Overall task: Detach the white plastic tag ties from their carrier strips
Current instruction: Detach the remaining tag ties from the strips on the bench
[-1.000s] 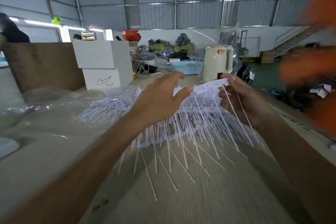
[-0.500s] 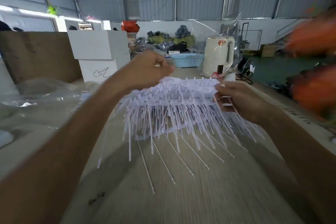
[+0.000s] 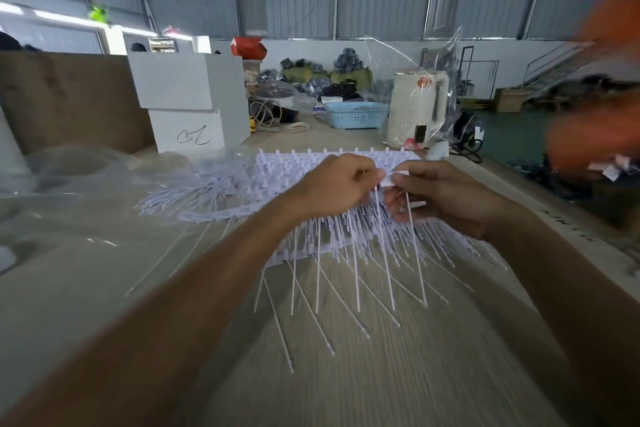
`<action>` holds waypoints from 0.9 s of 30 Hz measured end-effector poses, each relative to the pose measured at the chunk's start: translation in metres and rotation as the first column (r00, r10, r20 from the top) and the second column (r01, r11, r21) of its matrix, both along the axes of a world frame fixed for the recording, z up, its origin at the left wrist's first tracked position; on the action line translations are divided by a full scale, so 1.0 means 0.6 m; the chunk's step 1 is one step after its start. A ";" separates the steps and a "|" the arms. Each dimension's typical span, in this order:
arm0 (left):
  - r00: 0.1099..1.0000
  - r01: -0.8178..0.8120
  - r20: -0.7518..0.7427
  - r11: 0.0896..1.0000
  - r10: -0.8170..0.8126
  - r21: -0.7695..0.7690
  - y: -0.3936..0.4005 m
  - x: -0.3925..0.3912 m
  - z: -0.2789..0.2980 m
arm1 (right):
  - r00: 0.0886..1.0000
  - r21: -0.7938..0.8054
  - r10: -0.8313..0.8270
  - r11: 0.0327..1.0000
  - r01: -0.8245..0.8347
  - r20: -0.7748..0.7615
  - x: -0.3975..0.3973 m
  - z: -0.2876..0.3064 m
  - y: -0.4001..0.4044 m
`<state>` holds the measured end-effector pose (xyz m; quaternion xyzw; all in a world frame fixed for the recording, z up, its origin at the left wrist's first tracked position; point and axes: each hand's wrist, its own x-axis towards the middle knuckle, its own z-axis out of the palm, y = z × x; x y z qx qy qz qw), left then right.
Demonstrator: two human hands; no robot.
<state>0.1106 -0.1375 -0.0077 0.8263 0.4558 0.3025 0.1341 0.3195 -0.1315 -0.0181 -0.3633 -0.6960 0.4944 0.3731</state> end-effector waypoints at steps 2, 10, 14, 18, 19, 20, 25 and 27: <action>0.997 -0.010 0.071 1.000 0.008 0.026 0.012 0.010 -0.009 | 0.998 -0.029 -0.025 0.999 0.024 -0.057 -0.010 0.002 -0.005; 0.935 0.022 0.353 0.990 0.028 -0.137 0.036 -0.007 -0.005 | 0.920 0.587 -0.296 0.804 0.096 0.255 -0.040 0.022 -0.021; 0.900 0.075 0.435 0.970 0.035 -0.232 0.042 -0.010 -0.006 | 0.845 0.812 -0.461 0.582 0.055 0.273 -0.047 0.014 -0.015; 0.969 0.024 0.246 0.999 -0.015 -0.036 0.040 -0.014 -0.017 | 0.840 0.792 -0.493 0.596 0.135 0.228 -0.049 -0.003 -0.001; 0.983 0.019 0.182 1.000 -0.022 0.015 0.040 -0.017 -0.017 | 0.842 0.791 -0.495 0.593 0.148 0.214 -0.049 -0.004 0.000; 0.991 0.035 0.130 0.999 -0.040 0.040 0.040 -0.020 -0.014 | 0.841 0.793 -0.503 0.586 0.163 0.199 -0.048 -0.005 0.000; 0.996 0.087 0.002 0.996 -0.087 -0.026 0.042 -0.038 -0.001 | 0.802 0.786 -0.571 0.571 0.235 0.175 -0.051 -0.004 0.003; 0.995 0.089 0.063 0.992 -0.083 -0.088 0.031 -0.041 -0.011 | 0.813 0.744 -0.557 0.614 0.266 0.169 -0.053 -0.004 0.002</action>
